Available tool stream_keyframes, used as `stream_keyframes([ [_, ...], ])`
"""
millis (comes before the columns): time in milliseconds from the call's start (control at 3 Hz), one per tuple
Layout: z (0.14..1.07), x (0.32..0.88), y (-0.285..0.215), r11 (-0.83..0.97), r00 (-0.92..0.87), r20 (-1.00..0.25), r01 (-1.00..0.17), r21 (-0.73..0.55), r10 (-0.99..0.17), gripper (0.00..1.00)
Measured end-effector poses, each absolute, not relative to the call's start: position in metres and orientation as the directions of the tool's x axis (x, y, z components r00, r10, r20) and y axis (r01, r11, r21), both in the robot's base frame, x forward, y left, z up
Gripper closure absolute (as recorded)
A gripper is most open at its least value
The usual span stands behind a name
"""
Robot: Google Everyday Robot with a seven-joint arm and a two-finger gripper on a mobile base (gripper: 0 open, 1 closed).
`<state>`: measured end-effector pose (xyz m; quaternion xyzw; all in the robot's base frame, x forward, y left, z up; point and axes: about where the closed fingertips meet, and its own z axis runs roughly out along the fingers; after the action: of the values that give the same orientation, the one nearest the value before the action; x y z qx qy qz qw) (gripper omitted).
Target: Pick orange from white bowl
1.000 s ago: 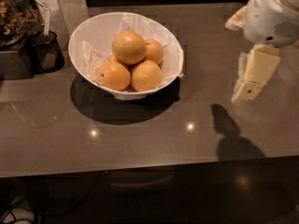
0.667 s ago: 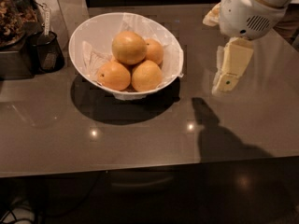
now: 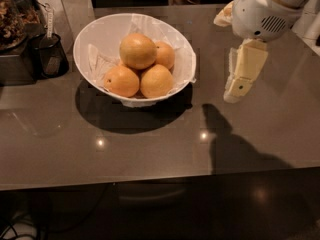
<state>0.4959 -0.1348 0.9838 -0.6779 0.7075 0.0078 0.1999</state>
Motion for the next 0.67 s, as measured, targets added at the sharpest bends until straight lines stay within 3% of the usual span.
stream_keyframes([
  [667,0.984,0.535,-0.044,-0.160,0.241,-0.326,-0.953,-0.257,-0.914,0.00],
])
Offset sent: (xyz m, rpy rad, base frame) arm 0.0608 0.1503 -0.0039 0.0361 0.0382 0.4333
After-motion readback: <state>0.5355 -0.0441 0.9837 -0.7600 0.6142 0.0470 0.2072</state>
